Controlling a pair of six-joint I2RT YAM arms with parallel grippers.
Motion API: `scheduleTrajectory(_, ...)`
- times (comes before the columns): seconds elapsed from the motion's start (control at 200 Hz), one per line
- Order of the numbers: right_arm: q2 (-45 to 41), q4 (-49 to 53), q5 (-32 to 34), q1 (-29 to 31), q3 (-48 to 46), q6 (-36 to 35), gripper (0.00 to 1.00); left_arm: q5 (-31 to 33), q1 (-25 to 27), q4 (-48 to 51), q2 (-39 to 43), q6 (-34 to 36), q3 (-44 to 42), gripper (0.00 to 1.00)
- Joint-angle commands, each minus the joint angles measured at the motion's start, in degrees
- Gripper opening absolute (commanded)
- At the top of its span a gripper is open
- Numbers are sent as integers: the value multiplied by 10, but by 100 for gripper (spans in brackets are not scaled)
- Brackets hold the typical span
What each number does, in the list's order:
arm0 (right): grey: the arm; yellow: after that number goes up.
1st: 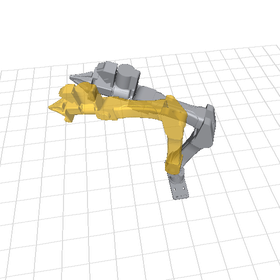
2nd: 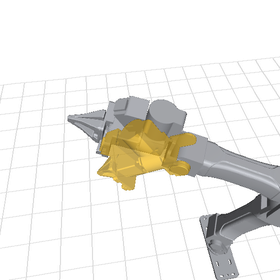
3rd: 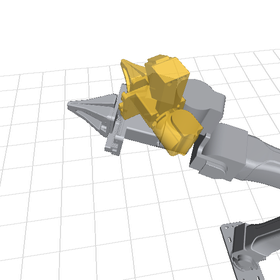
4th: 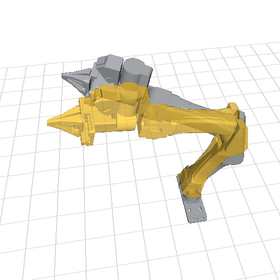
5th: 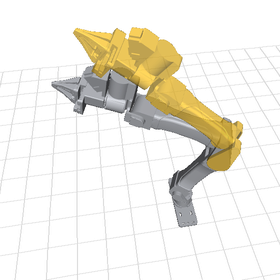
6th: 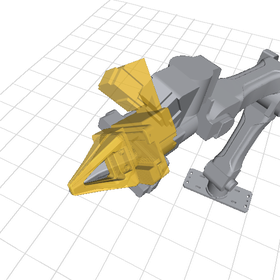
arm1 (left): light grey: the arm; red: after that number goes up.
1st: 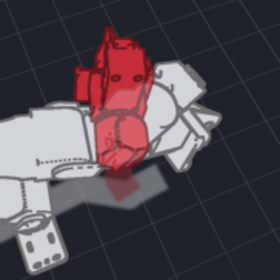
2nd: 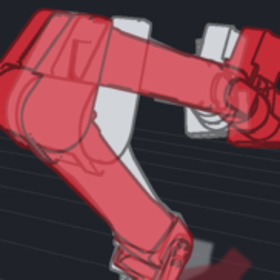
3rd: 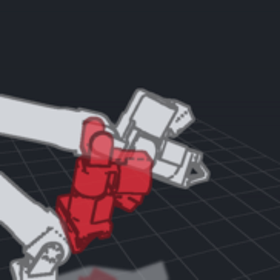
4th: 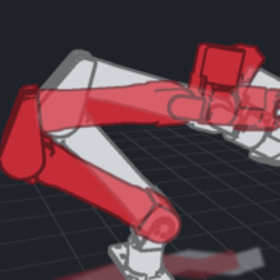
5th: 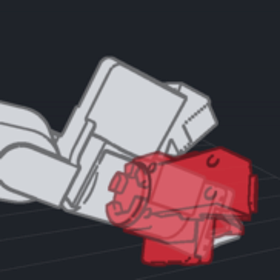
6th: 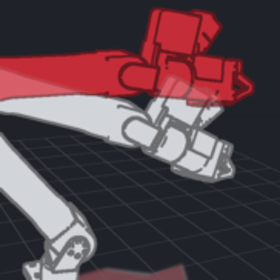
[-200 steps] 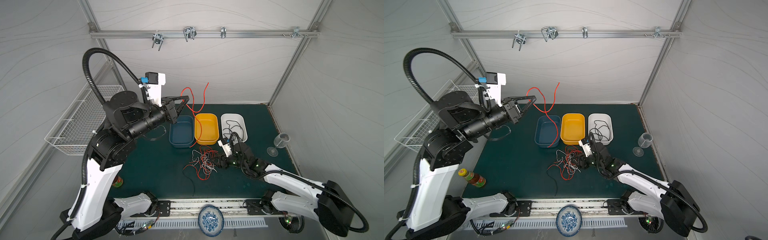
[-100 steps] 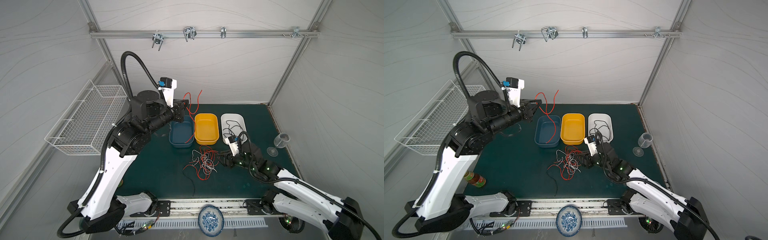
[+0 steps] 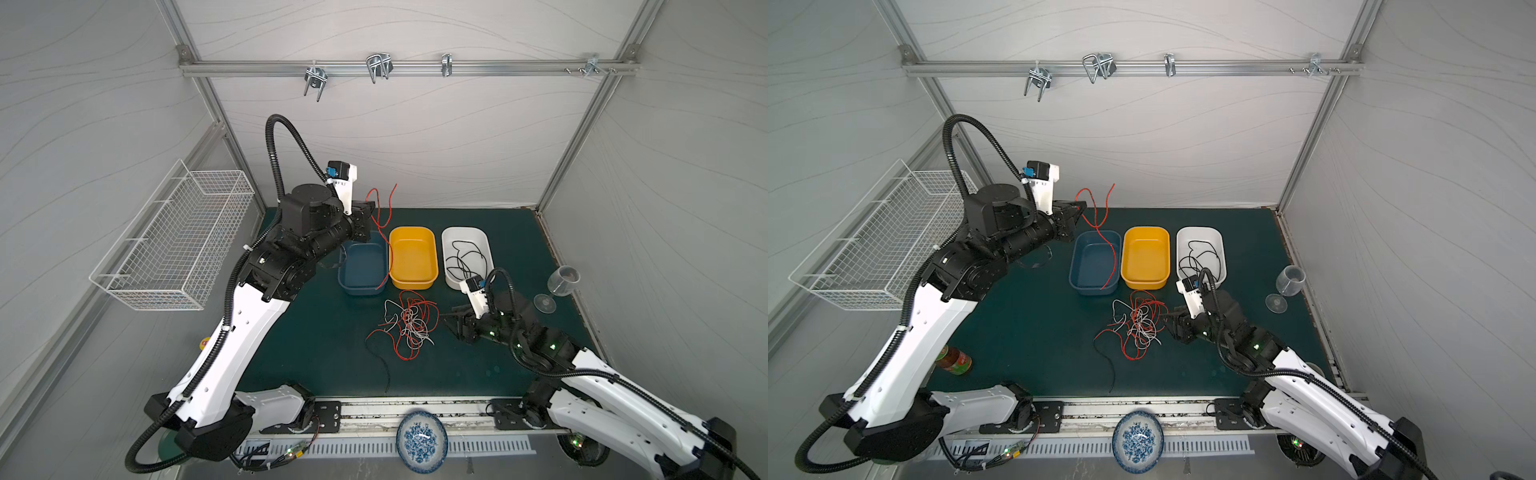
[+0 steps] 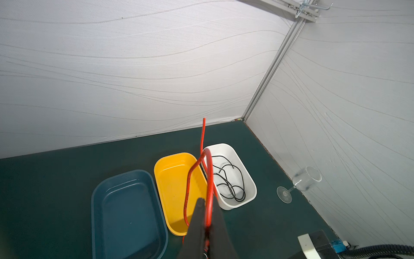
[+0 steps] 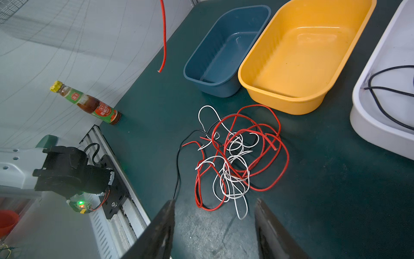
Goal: Untangle the cables
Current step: 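Hold the red wire above the blue tub with the left gripper while the right withdraws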
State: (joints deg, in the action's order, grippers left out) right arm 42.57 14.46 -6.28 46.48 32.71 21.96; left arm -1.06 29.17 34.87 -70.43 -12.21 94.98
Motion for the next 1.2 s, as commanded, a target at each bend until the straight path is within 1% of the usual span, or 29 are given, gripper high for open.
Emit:
scheduleTrajectory(0.0, -8, 29, 25, 4, 17, -10, 58, -15, -4, -40, -1, -1, 7, 0)
scheduleTrajectory(0.295, -12, 146, 80, 3, 88, -21, 57, -4, -5, -49, 9, 3, -23, 0)
scheduleTrajectory(0.43, -15, 209, 108, 4, 137, -31, 59, -3, -5, -54, 11, 6, -37, 0)
scheduleTrajectory(0.645, -40, 296, 144, 3, 196, -52, 60, 1, -5, -63, 13, 10, -49, 0)
scheduleTrajectory(0.835, -80, 299, 166, 3, 168, -62, 62, 18, -5, -70, 15, 23, -62, 0)
scheduleTrajectory(0.95, -88, 309, 173, 3, 181, -67, 62, 31, -6, -79, 19, 32, -78, 0)
scheduleTrajectory(1.07, -89, 332, 194, 3, 199, -90, 63, 43, -7, -90, 25, 39, -97, 0)
scheduleTrajectory(1.145, -95, 338, 217, 3, 190, -97, 66, 45, -8, -97, 29, 39, -107, 0)
scheduleTrajectory(1.195, -103, 333, 216, 3, 179, -96, 67, 46, -9, -97, 30, 39, -107, 0)
